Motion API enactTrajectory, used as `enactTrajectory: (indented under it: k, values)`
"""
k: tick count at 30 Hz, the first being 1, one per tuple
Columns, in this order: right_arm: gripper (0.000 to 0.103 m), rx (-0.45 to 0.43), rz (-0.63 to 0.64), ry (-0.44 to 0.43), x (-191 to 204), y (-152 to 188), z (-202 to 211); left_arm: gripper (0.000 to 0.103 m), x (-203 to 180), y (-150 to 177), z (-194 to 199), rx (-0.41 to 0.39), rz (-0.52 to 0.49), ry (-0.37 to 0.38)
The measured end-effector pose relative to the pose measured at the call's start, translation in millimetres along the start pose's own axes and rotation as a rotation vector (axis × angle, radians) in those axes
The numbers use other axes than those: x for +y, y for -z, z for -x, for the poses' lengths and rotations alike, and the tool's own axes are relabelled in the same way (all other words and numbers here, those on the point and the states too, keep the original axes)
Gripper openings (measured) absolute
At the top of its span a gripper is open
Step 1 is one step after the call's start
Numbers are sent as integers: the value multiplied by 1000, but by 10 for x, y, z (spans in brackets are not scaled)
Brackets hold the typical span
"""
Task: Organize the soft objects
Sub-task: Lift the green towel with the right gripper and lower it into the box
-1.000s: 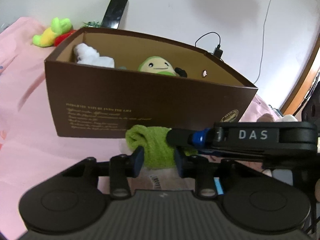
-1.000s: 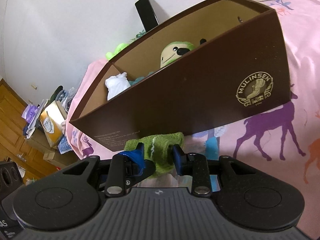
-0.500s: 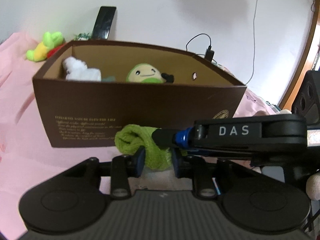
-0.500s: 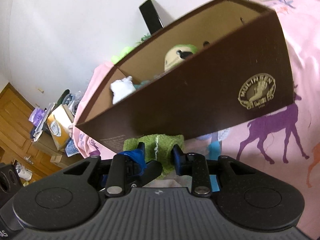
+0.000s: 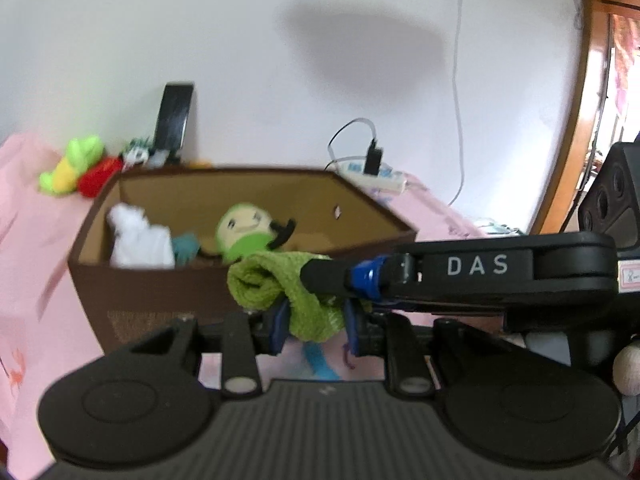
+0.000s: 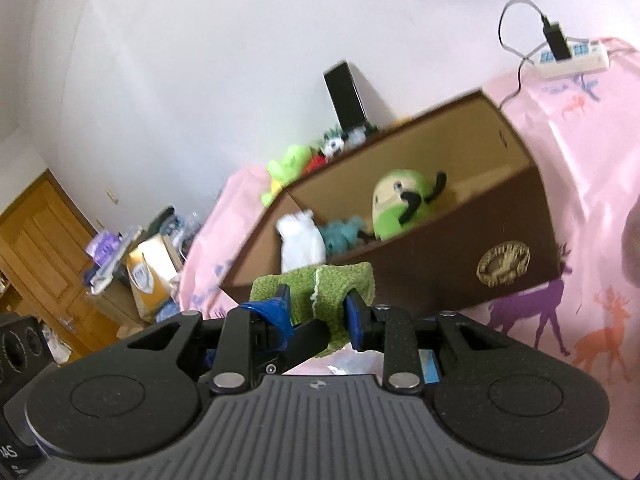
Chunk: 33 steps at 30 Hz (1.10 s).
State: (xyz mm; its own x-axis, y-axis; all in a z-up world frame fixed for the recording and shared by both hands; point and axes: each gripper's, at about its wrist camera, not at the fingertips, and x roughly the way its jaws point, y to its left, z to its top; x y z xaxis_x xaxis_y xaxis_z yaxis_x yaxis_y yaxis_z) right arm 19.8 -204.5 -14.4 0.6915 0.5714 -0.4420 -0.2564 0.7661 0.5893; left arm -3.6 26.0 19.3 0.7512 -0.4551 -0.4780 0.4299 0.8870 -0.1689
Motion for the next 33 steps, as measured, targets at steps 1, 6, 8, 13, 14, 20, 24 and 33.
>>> enactTrajectory:
  k: [1,6,8,13,14,20,24,33]
  values:
    - [11,-13,3,-6,35,-28,13,19,-31,-39,30,-12,-11,1]
    - [11,-69,56,-22,179,-189,38,19,-48,-256,118,-61,-44,7]
    - [11,-80,76,-31,219,-270,-7,19,-12,-345,115,-75,-55,2]
    - [11,-69,111,-48,268,-510,-253,19,186,-567,-35,-77,-66,-9]
    - [11,-60,115,-42,273,-569,-339,19,244,-612,-84,-70,-67,-9]
    - [11,12,110,3,283,-825,-774,19,548,-861,-500,12,-72,-29]
    - [11,68,75,31,223,-1002,-1100,19,799,-1003,-808,74,-39,-29]
    - [12,167,-2,73,23,-1133,-1662,20,1186,-1102,-1375,206,18,-74]
